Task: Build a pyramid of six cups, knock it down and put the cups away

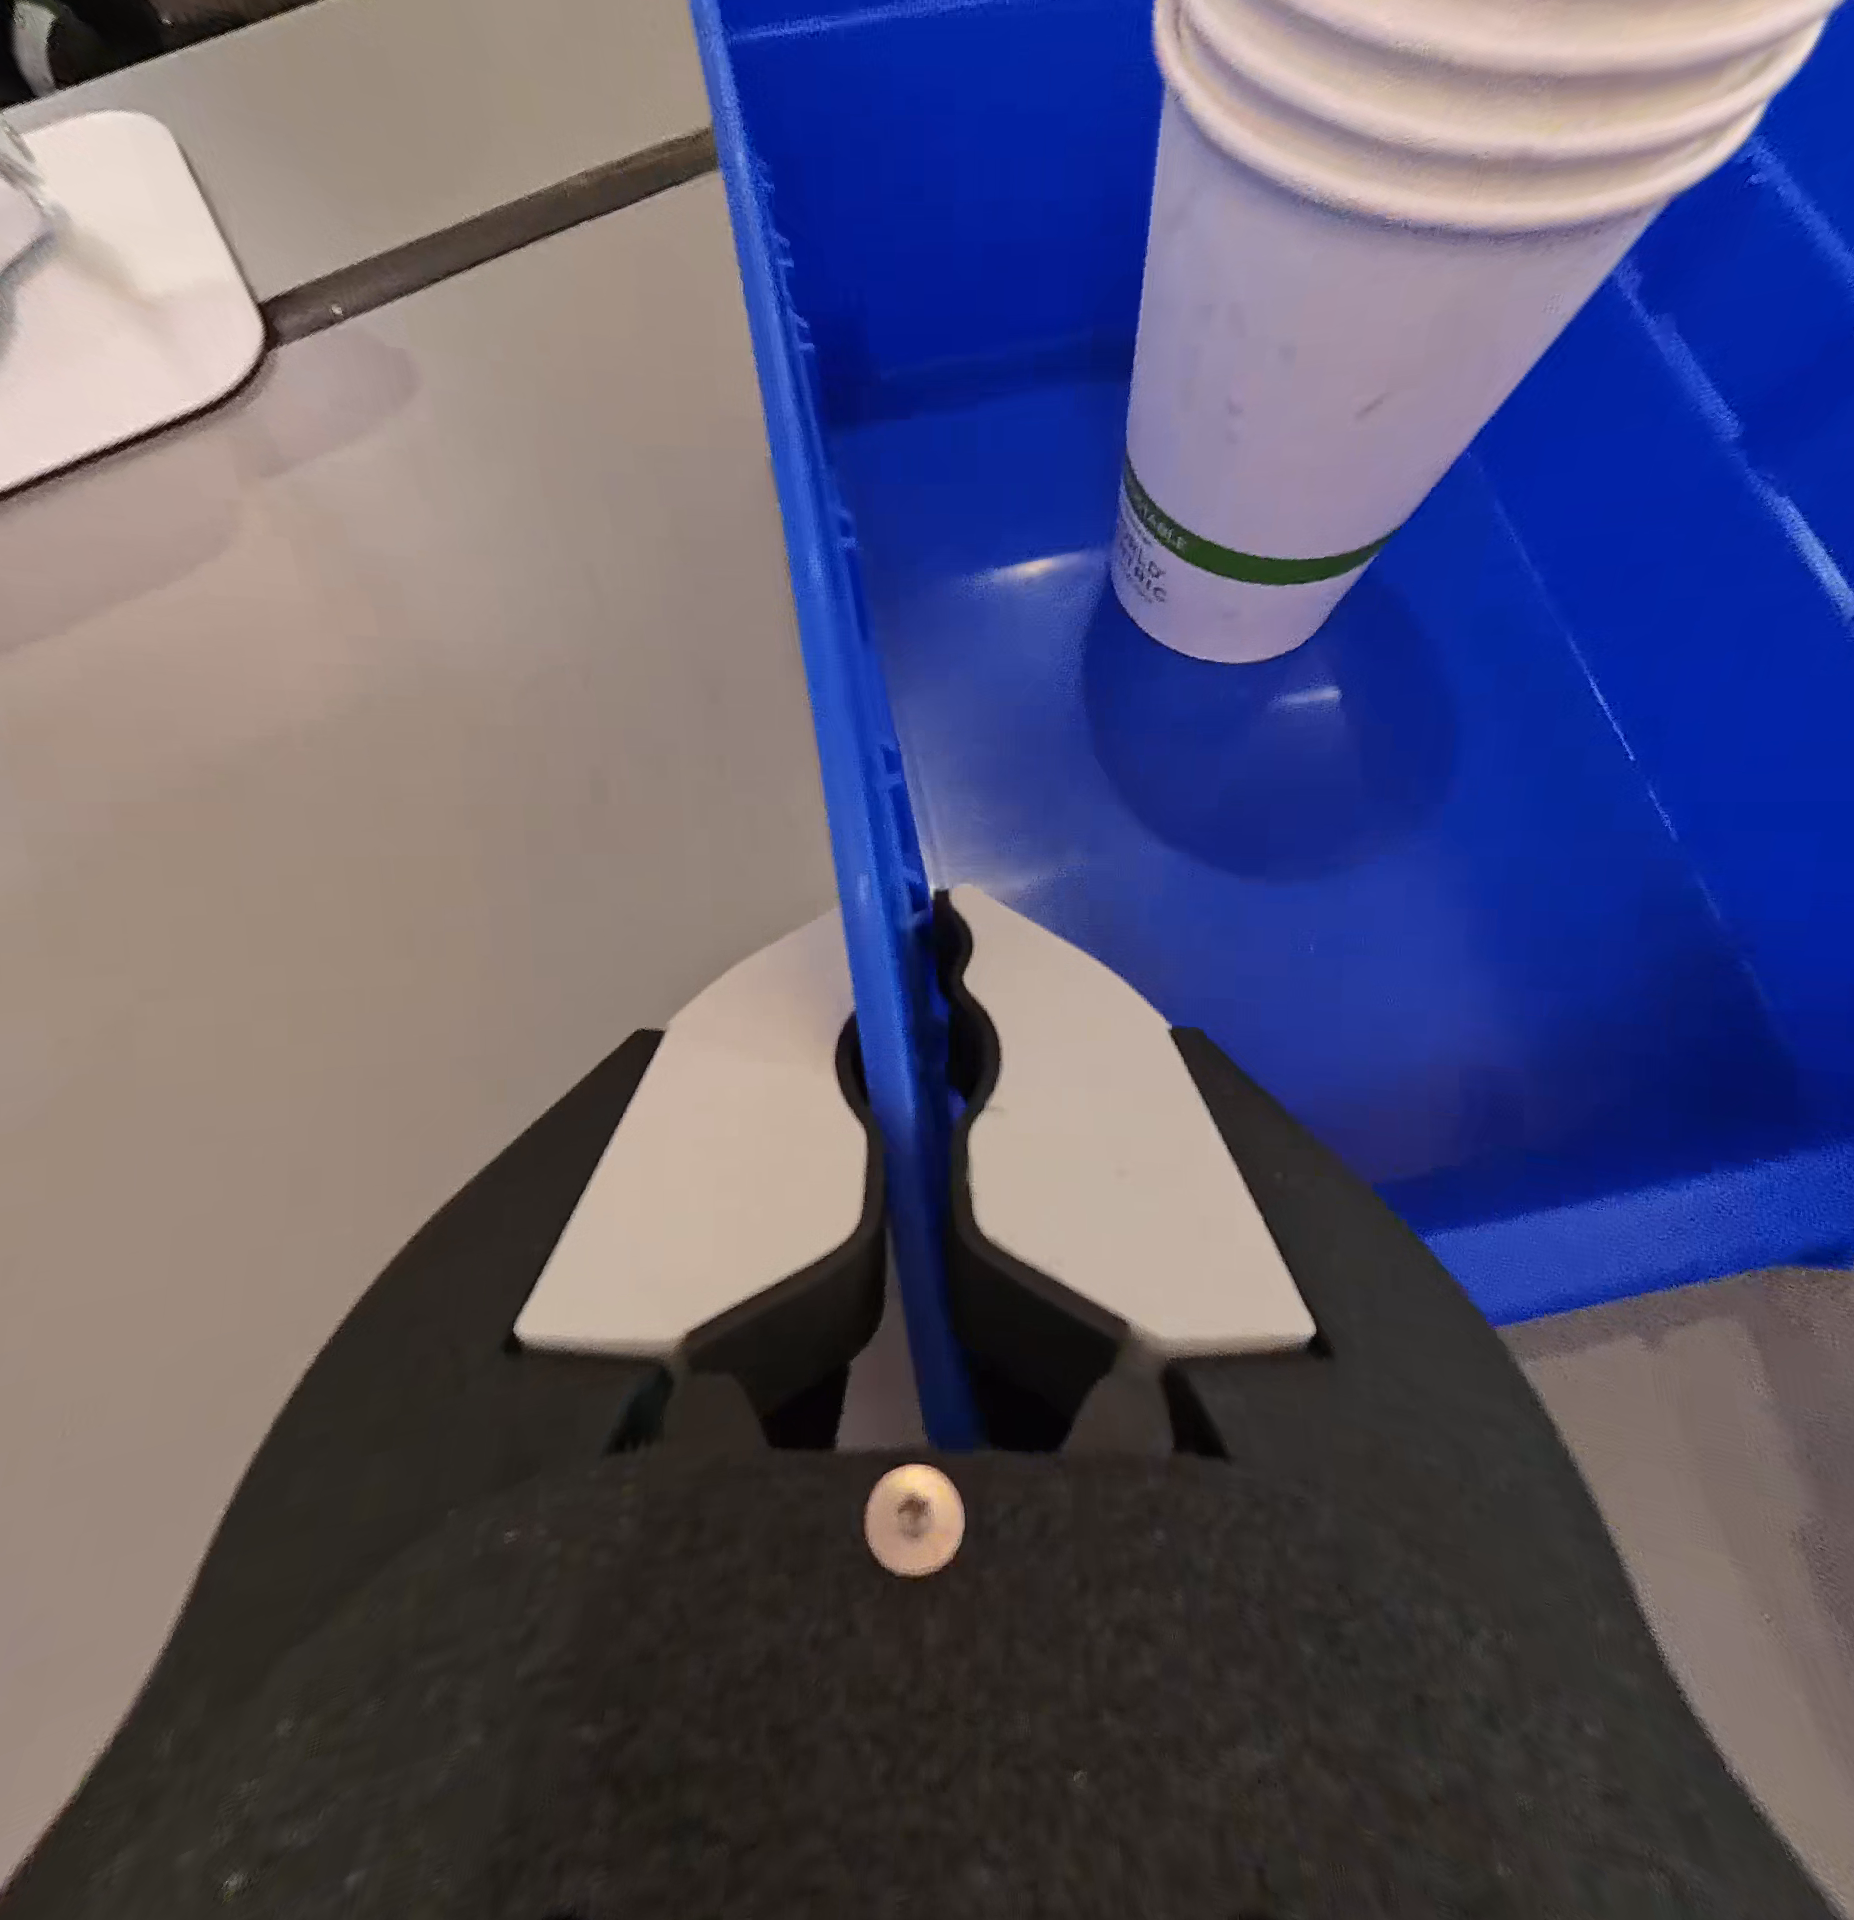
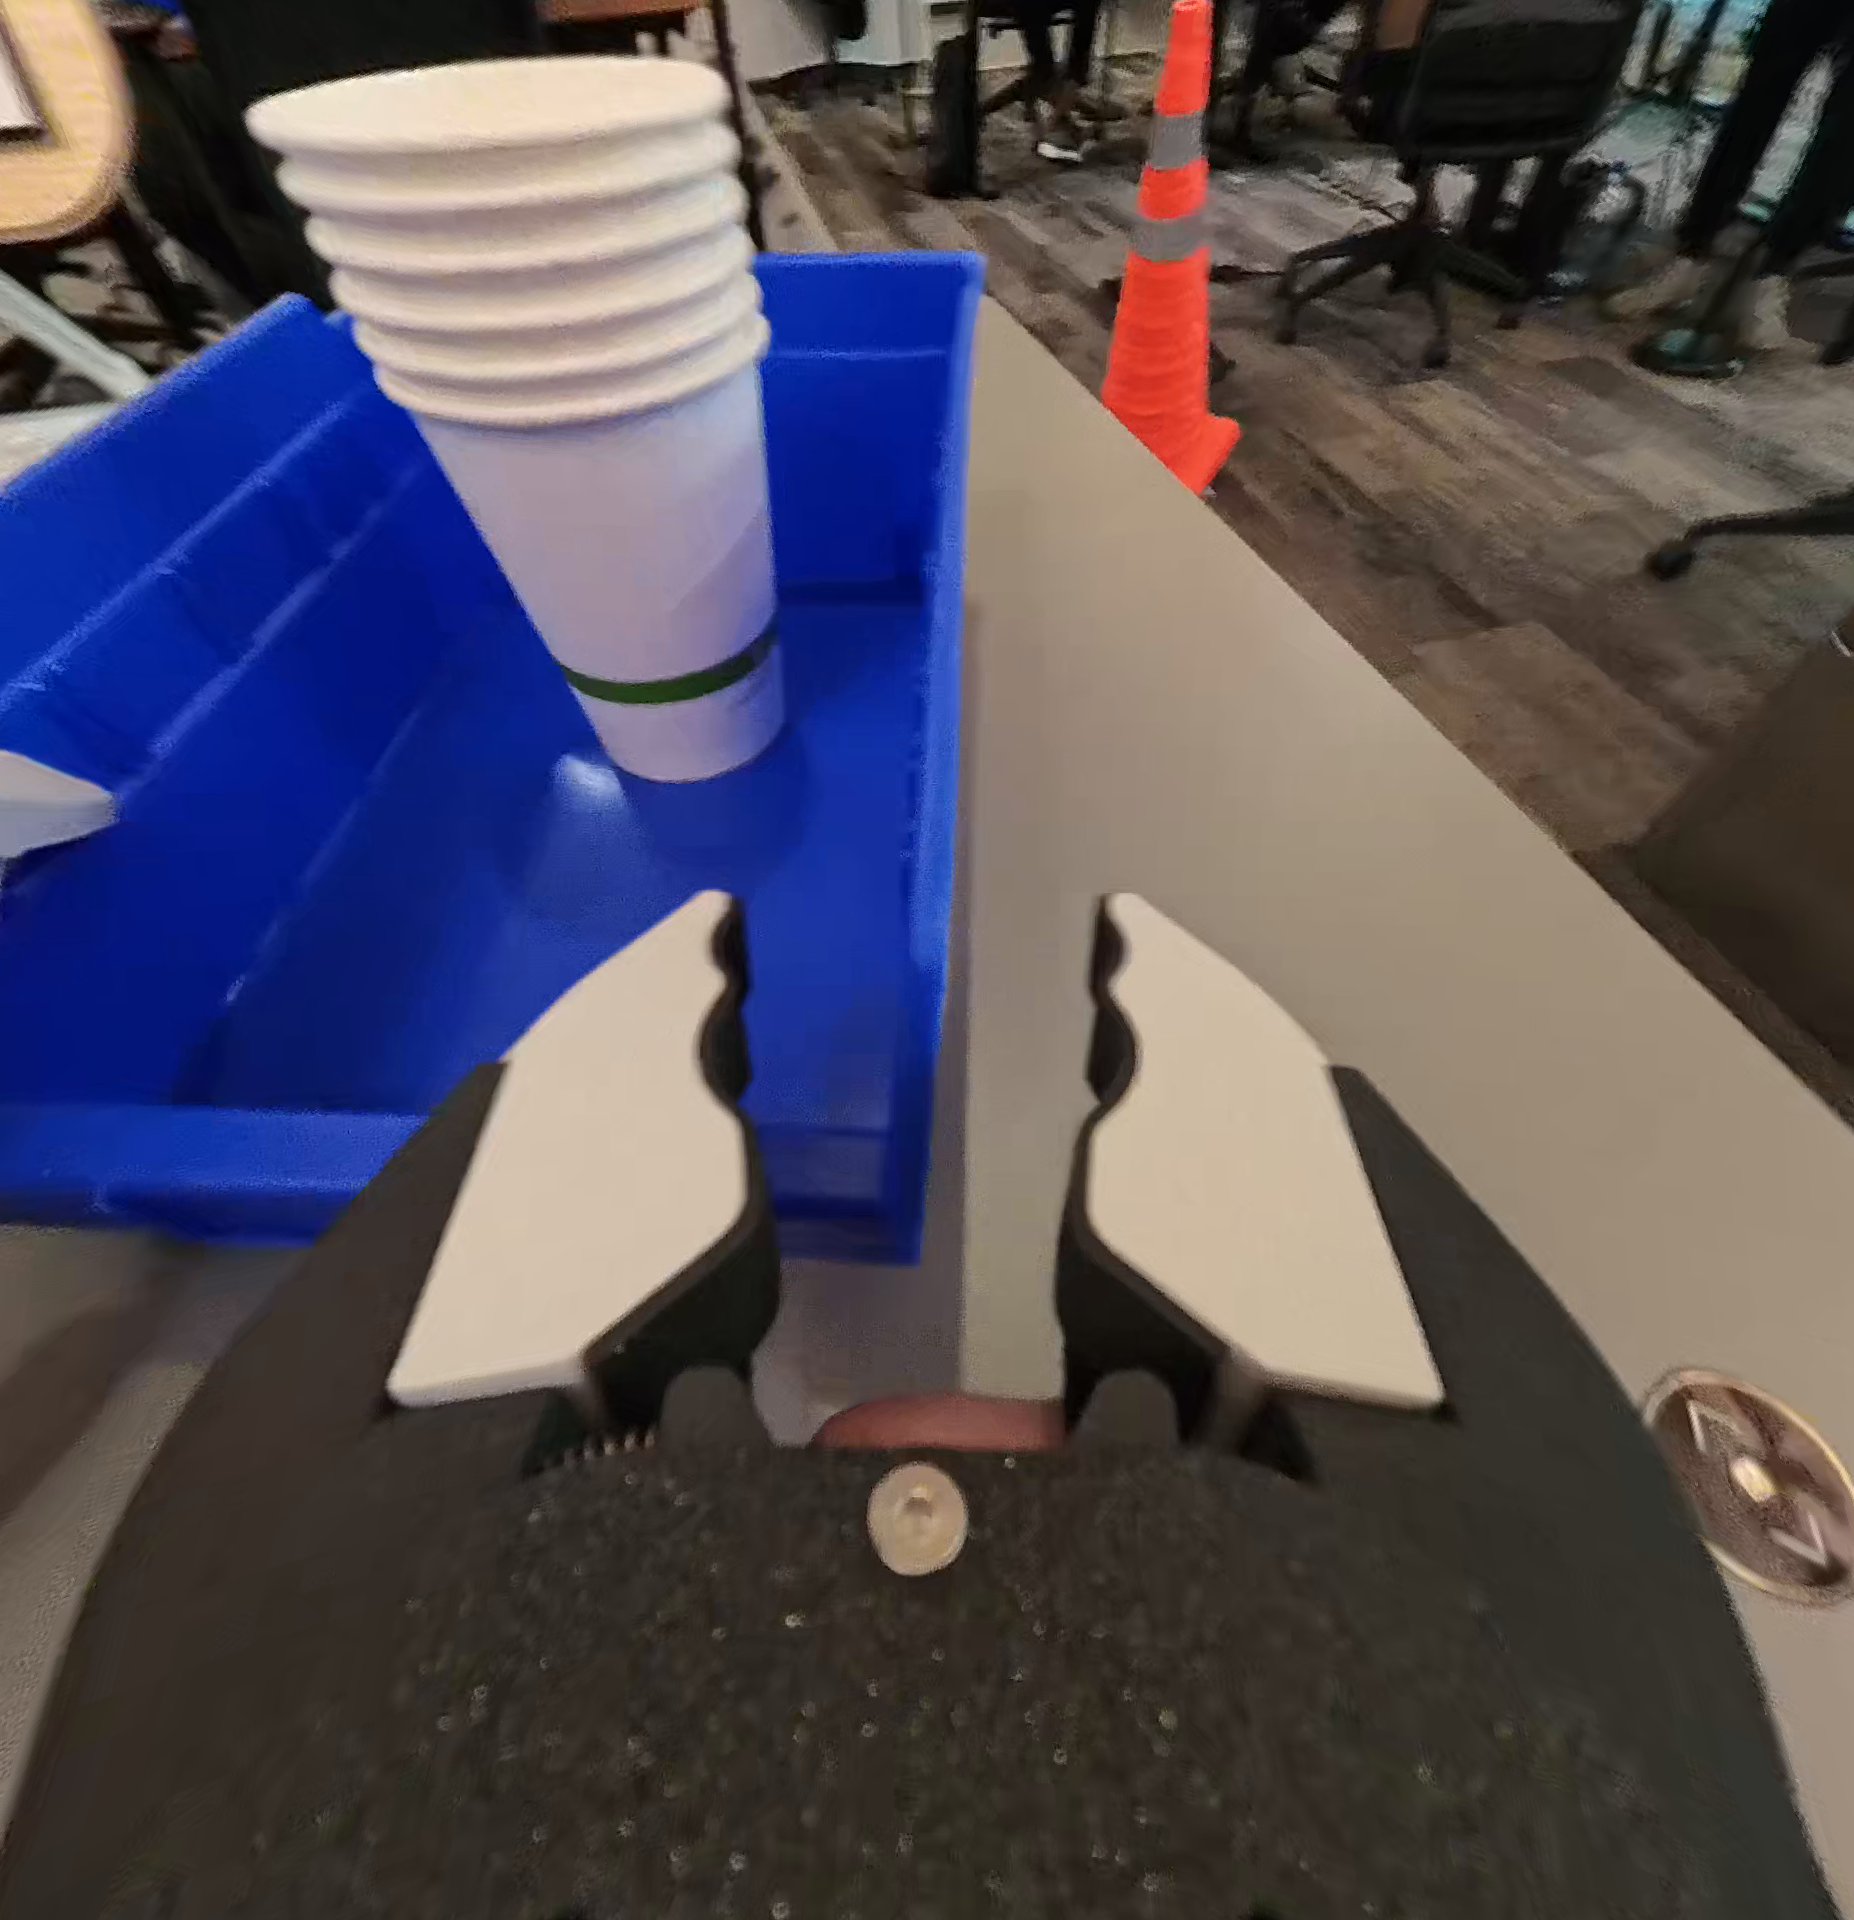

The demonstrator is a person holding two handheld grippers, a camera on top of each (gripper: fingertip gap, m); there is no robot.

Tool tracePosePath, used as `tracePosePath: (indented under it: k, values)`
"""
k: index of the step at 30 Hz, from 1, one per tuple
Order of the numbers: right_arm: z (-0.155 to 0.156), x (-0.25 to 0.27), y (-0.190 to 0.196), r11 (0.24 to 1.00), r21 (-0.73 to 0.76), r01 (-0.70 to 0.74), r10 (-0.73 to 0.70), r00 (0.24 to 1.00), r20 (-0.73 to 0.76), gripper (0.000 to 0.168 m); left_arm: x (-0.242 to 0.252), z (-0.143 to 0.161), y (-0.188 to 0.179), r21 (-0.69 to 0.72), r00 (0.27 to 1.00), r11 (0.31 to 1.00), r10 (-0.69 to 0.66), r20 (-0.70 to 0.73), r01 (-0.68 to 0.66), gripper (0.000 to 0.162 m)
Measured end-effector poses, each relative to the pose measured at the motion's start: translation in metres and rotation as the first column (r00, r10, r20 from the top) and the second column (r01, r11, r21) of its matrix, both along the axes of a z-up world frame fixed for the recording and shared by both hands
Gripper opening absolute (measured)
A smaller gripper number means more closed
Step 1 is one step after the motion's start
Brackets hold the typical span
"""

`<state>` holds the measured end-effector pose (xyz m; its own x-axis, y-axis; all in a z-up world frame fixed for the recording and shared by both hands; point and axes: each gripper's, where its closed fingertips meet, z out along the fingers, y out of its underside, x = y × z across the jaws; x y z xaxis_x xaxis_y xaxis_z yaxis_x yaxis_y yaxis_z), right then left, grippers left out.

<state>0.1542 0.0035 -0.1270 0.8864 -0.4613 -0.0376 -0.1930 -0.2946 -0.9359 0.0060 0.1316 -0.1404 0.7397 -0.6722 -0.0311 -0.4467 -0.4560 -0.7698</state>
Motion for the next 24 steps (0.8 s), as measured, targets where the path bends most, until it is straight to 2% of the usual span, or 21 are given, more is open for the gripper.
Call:
tracePosePath:
  k: [1, 4, 5, 7, 8, 10, 12, 18, 24]
  values:
    - [0.006, -0.003, 0.002, 1.000, 0.027, -0.004, 0.004, 1.000, 0.005, 0.068, -0.005, 0.000, -0.004, 0.003, 1.000, 1.000, 0.000, 0.006, 0.000, 0.006]
    - [0.014, -0.007, 0.000, 0.997, 0.067, 0.039, -0.040, 0.999, 0.008, 0.044, -0.026, 0.001, -0.012, 0.027, 1.000, 1.000, 0.006, -0.017, -0.006, 0.006]
    - [0.015, -0.012, 0.001, 0.997, 0.071, 0.017, -0.018, 1.000, 0.013, 0.028, -0.032, 0.001, -0.014, 0.020, 1.000, 1.000, 0.007, -0.006, -0.007, 0.006]
    - [0.014, -0.030, 0.007, 0.995, 0.072, -0.070, 0.070, 0.998, -0.002, 0.008, -0.044, 0.001, -0.016, 0.011, 1.000, 1.000, 0.011, 0.008, -0.011, 0.006]
    - [0.014, -0.036, 0.009, 0.996, 0.064, -0.063, 0.063, 0.998, -0.006, 0.003, -0.050, 0.001, -0.017, 0.024, 1.000, 1.000, 0.014, -0.006, -0.014, 0.006]
    - [0.015, -0.049, 0.015, 0.998, 0.039, -0.048, 0.048, 0.999, 0.011, 0.002, -0.064, 0.004, -0.018, 0.051, 0.999, 0.998, 0.032, -0.029, -0.031, 0.005]
    - [0.021, -0.070, 0.027, 0.994, 0.047, -0.098, 0.098, 0.995, -0.005, 0.002, -0.088, 0.008, -0.013, 0.042, 0.998, 0.997, 0.064, -0.019, -0.063, 0.005]
    - [0.044, -0.163, 0.071, 0.970, 0.077, -0.233, 0.231, 0.973, 0.030, 0.002, -0.188, 0.025, 0.007, 0.063, 0.979, 0.978, 0.202, -0.008, -0.201, 0.006]
    - [0.024, -0.238, 0.106, 0.944, 0.044, -0.327, 0.327, 0.945, 0.006, 0.002, -0.272, 0.010, 0.022, 0.033, 0.946, 0.946, 0.324, -0.026, -0.323, 0.006]
